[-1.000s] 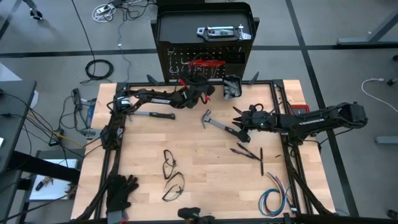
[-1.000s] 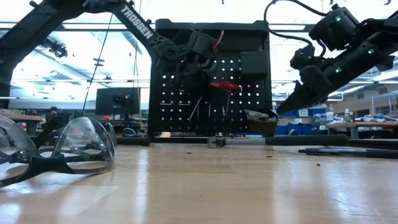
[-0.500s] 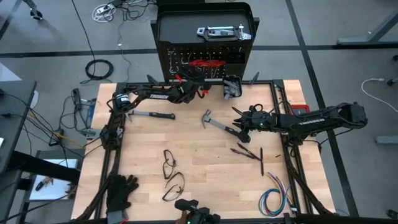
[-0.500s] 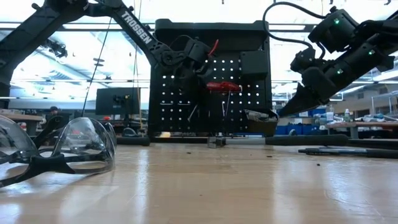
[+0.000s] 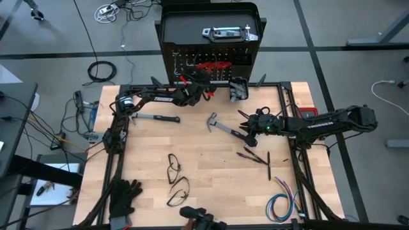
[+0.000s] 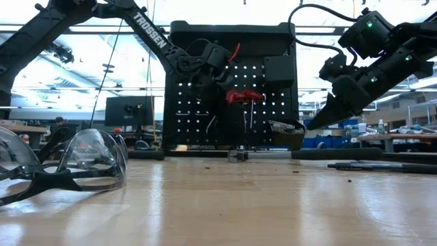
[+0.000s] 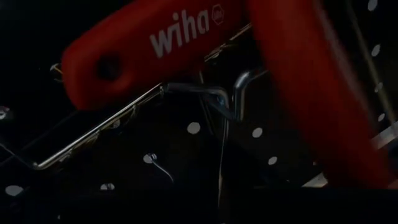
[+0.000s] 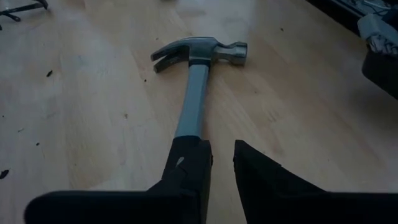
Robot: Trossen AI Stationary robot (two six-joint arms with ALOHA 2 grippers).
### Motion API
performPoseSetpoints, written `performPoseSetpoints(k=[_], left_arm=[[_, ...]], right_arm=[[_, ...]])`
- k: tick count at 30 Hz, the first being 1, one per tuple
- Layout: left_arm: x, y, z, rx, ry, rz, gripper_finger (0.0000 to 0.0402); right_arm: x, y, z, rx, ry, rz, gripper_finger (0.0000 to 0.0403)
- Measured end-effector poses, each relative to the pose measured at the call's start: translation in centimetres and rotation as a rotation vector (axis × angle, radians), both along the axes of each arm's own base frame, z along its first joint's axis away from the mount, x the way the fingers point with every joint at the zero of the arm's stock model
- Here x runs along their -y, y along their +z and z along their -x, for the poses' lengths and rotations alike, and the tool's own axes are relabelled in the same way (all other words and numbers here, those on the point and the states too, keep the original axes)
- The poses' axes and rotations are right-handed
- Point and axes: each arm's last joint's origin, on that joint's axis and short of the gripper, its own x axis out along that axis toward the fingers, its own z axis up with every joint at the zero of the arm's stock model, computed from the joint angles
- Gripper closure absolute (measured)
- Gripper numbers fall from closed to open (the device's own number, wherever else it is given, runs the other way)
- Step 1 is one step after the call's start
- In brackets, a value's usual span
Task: Hang tools onto peg board
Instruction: Remove the bottom hook
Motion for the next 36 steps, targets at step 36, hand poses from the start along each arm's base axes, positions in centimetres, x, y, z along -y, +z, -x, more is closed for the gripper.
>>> performPoseSetpoints(k=[36], left_arm=[[3.5,1.5,-0.3,0.010,0.008,0.049,0.0395]], right_arm=[[-0.2,0.0,0.0,0.010,0.033,-0.044,0.0330]])
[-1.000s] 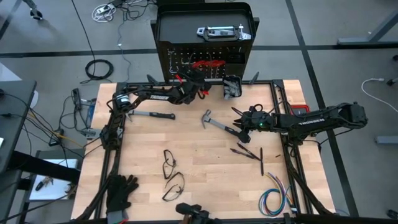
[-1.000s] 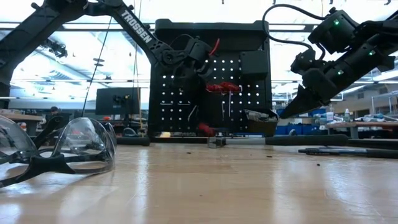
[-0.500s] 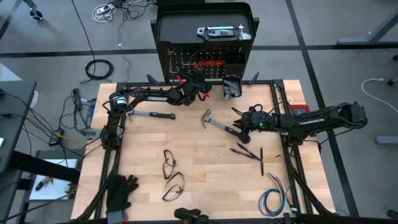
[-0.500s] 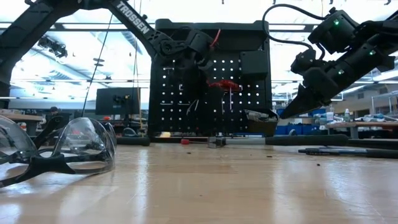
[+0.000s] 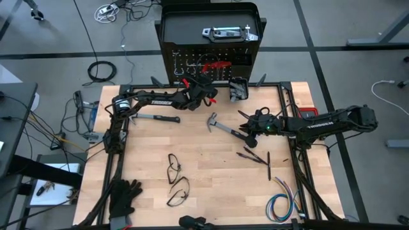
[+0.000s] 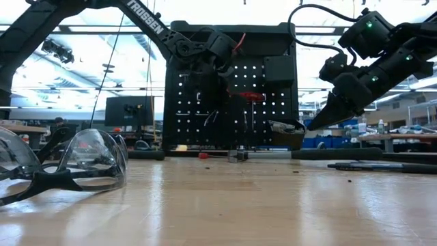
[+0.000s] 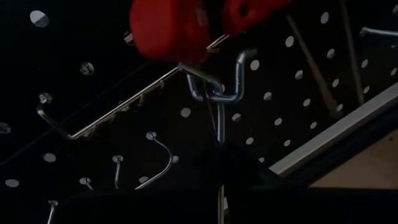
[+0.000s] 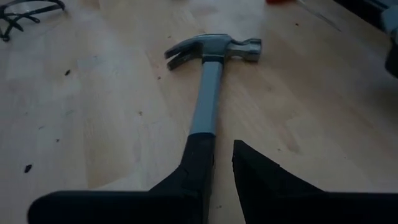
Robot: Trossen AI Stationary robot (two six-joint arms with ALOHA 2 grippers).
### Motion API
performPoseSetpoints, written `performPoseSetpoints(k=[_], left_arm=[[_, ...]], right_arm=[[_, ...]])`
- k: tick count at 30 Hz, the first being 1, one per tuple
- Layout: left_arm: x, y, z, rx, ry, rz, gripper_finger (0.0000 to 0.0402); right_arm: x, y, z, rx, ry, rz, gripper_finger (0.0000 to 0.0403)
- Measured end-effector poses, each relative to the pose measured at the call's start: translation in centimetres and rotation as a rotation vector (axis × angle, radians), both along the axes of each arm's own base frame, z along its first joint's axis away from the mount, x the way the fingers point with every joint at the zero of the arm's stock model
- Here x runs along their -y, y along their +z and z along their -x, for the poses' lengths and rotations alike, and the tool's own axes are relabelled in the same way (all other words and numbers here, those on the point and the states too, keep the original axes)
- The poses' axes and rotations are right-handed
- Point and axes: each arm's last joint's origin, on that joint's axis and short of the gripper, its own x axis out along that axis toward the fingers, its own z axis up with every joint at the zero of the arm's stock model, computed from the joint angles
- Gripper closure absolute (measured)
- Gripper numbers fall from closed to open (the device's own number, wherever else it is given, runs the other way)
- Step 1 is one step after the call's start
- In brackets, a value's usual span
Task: Hang tools onto peg board
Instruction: Remove the bottom hook, then hang the right T-shaped metric hex key on the pegboard
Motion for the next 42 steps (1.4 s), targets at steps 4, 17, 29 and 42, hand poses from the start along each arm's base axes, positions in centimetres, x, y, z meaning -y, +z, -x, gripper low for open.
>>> performPoseSetpoints(k=[4,17,29,42], left_arm=[[0.0,0.0,0.0,-0.004,-0.002,0.003,0.0394],[1.1,-0.8,-0.2,-0.030,-0.034,0.055,0.0389],[0.6,-0.7,0.0,-0.042,-0.038,0.049,0.0263],[4.0,1.1,1.7,-0.112,-0.298,0.390,0.0260]], right_arm=[[0.0,0.0,0.0,0.004,0.000,-0.014,0.0329],[0.0,0.0,0.0,0.006,-0.002,-0.021,0.0331],[-0.1,0.0,0.0,0.010,0.007,-0.035,0.0335],[-0.1,0.0,0.0,0.008,0.024,-0.038,0.0338]])
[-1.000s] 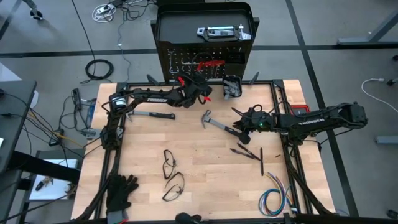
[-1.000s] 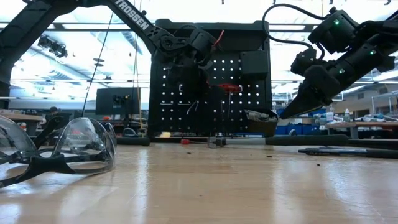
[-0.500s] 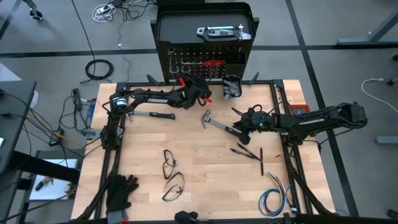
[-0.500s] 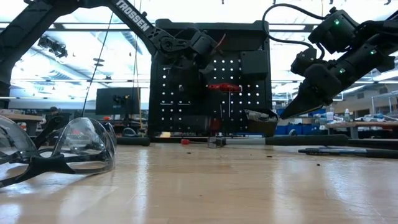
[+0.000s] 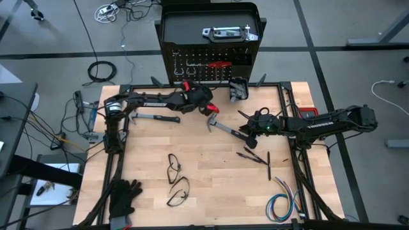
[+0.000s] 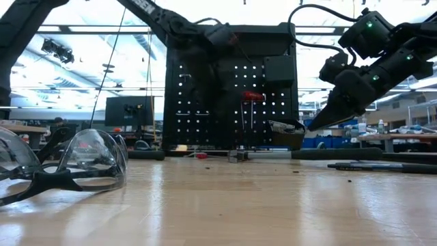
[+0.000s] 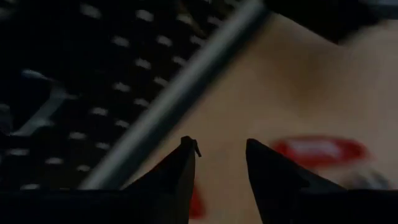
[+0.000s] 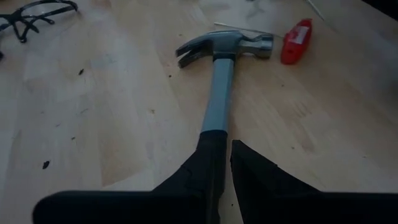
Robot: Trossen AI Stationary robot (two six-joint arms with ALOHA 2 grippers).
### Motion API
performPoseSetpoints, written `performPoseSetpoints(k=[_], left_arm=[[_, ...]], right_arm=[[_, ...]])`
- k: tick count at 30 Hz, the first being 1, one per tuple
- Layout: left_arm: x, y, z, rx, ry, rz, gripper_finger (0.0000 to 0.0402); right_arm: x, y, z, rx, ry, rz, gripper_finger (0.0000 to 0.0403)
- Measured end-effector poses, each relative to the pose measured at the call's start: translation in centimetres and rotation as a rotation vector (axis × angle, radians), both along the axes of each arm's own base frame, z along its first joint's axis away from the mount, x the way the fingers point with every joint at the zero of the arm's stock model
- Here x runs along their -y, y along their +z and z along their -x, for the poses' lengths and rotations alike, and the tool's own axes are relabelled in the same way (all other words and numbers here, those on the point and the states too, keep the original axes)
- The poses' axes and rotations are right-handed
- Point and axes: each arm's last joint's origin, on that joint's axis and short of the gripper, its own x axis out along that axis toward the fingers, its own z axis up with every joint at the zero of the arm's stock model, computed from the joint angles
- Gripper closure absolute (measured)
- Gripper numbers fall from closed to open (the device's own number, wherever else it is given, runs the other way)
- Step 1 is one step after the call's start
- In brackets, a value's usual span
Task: Hang tools onto peg board
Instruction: Hang the right T-shaped metric hex key on the pegboard
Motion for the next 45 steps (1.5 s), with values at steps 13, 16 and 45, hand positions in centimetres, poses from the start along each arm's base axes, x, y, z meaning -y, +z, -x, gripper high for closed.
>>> performPoseSetpoints(k=[13,16,45], left_arm=[[5.8,-0.4,2.2,-0.305,-0.412,0.404,0.0260],[6.9,-0.9,2.1,-0.307,-0.450,0.411,0.0260],[-0.3,-2.8,2.4,0.133,-0.207,0.296,0.0260]], right_arm=[[-0.2,-0.2,0.1,-0.021,0.038,-0.050,0.0342],[-0.3,-0.4,0.3,-0.033,0.019,-0.101,0.0341],[-1.3,0.1,-0.3,0.031,0.071,-0.094,0.0339]])
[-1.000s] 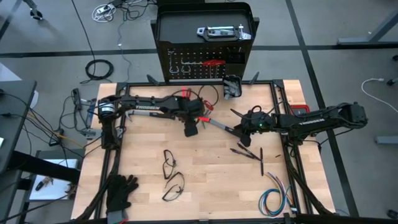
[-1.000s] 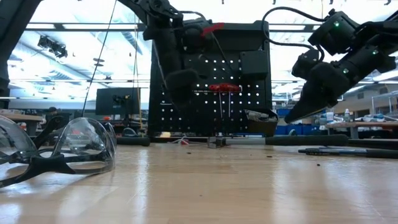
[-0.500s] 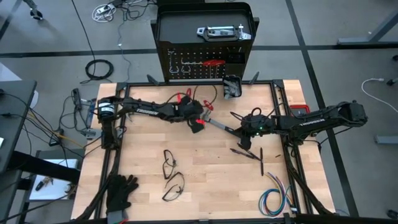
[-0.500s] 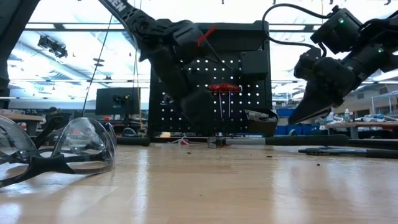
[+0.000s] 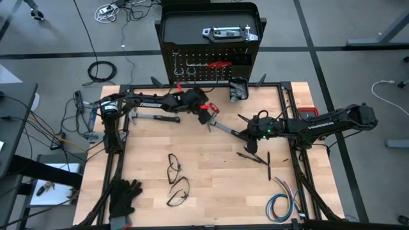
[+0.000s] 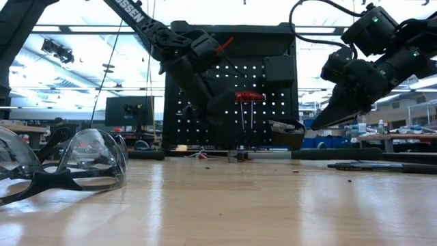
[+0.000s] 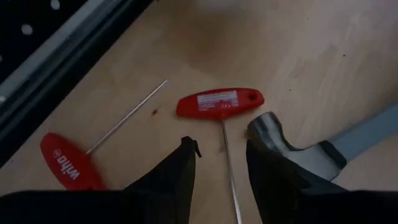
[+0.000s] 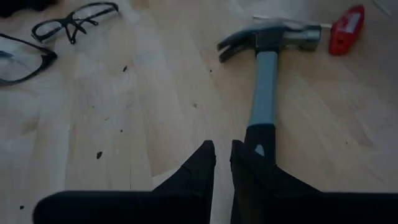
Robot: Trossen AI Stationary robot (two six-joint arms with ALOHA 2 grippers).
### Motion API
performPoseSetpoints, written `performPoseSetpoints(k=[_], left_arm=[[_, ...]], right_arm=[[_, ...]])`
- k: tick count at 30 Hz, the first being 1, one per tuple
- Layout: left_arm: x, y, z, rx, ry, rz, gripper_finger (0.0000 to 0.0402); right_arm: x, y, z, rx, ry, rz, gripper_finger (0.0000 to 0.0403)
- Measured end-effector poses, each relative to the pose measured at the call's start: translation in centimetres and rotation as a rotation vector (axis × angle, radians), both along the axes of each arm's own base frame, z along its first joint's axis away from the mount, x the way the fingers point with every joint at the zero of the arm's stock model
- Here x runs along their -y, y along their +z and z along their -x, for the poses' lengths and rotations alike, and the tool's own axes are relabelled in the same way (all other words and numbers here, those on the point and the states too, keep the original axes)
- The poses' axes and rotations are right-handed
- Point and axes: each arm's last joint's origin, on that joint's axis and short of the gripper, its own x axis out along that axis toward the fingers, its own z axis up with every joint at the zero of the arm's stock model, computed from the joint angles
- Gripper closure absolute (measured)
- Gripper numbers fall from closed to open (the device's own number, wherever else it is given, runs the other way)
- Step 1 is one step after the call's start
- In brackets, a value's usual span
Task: Hang tools onto peg board
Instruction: Hang the right T-shaped metric hex key on the pegboard
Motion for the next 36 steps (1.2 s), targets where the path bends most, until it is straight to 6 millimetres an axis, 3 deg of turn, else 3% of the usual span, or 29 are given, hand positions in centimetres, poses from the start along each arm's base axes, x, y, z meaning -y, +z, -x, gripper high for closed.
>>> performPoseSetpoints(k=[5,13,17,22,25,30,36], left_arm=[[-1.1,0.5,-0.5,-0.002,0.013,0.040,0.0260],[-2.1,-2.7,-3.2,-0.125,-0.008,0.132,0.0260],[-2.0,-4.4,-3.5,-0.170,-0.038,0.201,0.0260],[-1.7,-4.9,-3.8,-0.182,-0.067,0.211,0.0261],[-1.3,-5.0,-3.9,-0.203,-0.084,0.187,0.0285],[-1.1,-5.2,-3.6,-0.255,-0.151,0.182,0.0388],[-0.6,-4.5,-3.7,-0.316,-0.166,0.124,0.0400]], right_arm=[[0.1,0.3,-0.2,0.034,0.014,0.031,0.0341],[0.2,0.5,-0.3,0.038,0.026,0.027,0.0340],[0.2,0.5,-0.3,0.031,0.037,0.019,0.0343],[0.2,0.4,-0.2,0.024,0.037,0.018,0.0342],[0.2,0.4,-0.2,0.019,0.038,0.017,0.0341],[0.2,0.4,-0.2,0.019,0.039,0.018,0.0344],[0.2,0.3,-0.2,0.014,0.040,0.018,0.0342]])
